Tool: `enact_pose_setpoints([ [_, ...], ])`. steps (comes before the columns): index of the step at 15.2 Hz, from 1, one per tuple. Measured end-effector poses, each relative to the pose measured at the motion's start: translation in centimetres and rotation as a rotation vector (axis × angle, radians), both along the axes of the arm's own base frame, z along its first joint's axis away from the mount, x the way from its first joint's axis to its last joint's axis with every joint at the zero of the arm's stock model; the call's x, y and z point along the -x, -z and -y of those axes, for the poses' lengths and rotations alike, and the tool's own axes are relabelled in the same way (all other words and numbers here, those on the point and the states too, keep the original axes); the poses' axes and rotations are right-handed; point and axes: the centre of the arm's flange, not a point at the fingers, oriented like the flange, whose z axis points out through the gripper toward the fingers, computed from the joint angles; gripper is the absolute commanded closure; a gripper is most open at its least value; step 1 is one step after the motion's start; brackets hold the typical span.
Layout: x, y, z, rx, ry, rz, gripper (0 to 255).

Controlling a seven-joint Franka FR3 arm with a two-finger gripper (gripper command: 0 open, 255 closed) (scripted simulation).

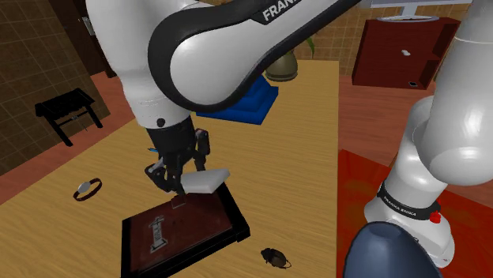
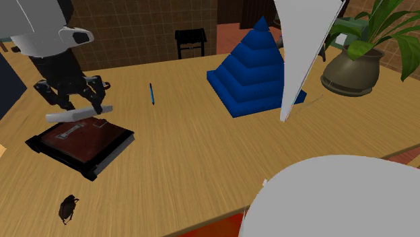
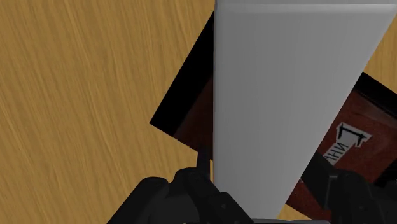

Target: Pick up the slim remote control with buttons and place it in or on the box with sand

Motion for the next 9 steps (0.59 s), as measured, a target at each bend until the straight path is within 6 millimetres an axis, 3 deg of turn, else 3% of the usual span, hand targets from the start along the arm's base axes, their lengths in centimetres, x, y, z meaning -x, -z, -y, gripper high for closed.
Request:
enact_pose_setpoints([
  [3, 0.6, -0.1, -4.1, 0.0, 0.0, 0.0, 255],
  [9, 1.0, 2.5, -5.2, 0.0, 0.002, 0.0, 255],
])
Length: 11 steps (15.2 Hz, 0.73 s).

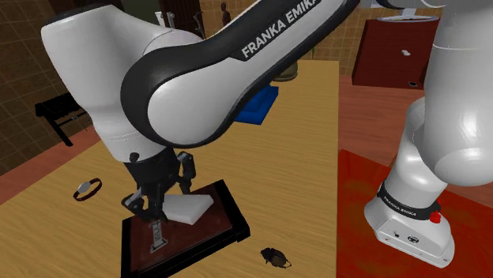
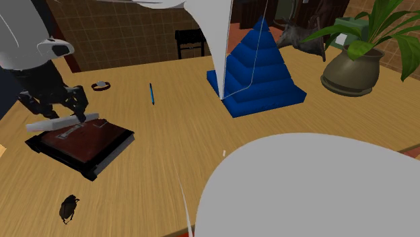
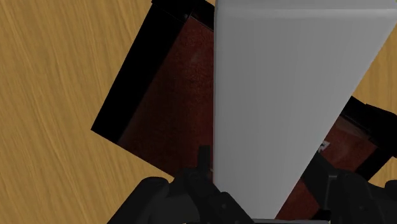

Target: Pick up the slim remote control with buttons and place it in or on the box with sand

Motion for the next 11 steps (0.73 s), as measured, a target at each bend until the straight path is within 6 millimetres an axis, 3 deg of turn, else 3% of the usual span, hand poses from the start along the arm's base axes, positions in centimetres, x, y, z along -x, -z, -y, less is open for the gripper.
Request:
enact_pose_setpoints([
  [7, -0.1, 3.8, -0.1, -0.001, -0.001, 0.001, 255],
  [11, -0.1, 4.5, 0.0, 0.0, 0.0, 0.0, 255],
])
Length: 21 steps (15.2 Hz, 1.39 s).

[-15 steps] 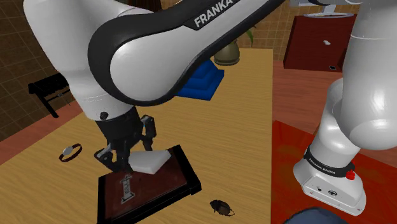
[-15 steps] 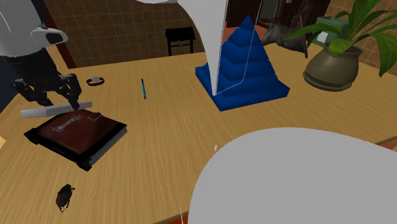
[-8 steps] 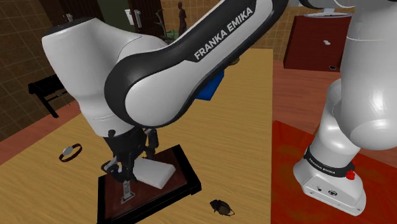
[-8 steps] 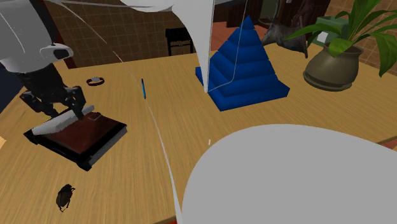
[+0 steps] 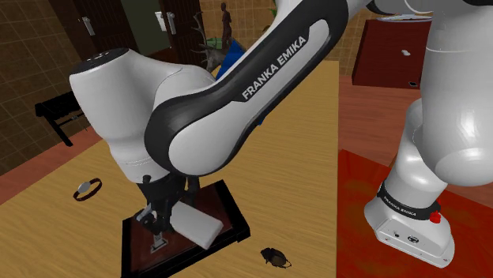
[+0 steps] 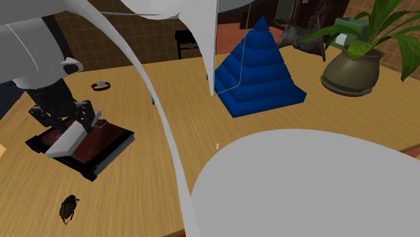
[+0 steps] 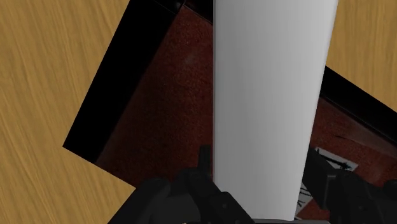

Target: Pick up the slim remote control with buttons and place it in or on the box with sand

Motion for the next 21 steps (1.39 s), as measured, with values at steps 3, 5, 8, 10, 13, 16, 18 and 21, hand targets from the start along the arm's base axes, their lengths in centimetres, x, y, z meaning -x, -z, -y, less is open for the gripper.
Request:
enact_pose_setpoints([
  [3, 0.0, 0.0, 0.0, 0.0, 0.0, 0.0, 255],
  [5, 0.0, 0.0, 0.0, 0.0, 0.0, 0.0, 0],
  [8, 0.0, 0.0, 0.0, 0.0, 0.0, 0.0, 0],
  [10, 0.0, 0.0, 0.0, 0.0, 0.0, 0.0, 0],
  [13, 0.0, -2.8, -0.1, -0.001, 0.0, 0.001, 0],
  [16, 0.0, -4.8, -0.1, -0.001, 0.0, 0.001, 0],
  [18, 0.0, -4.9, -0.1, 0.0, 0.0, 0.001, 0],
  [21, 0.0, -5.0, -0.1, 0.0, 0.0, 0.0, 0],
])
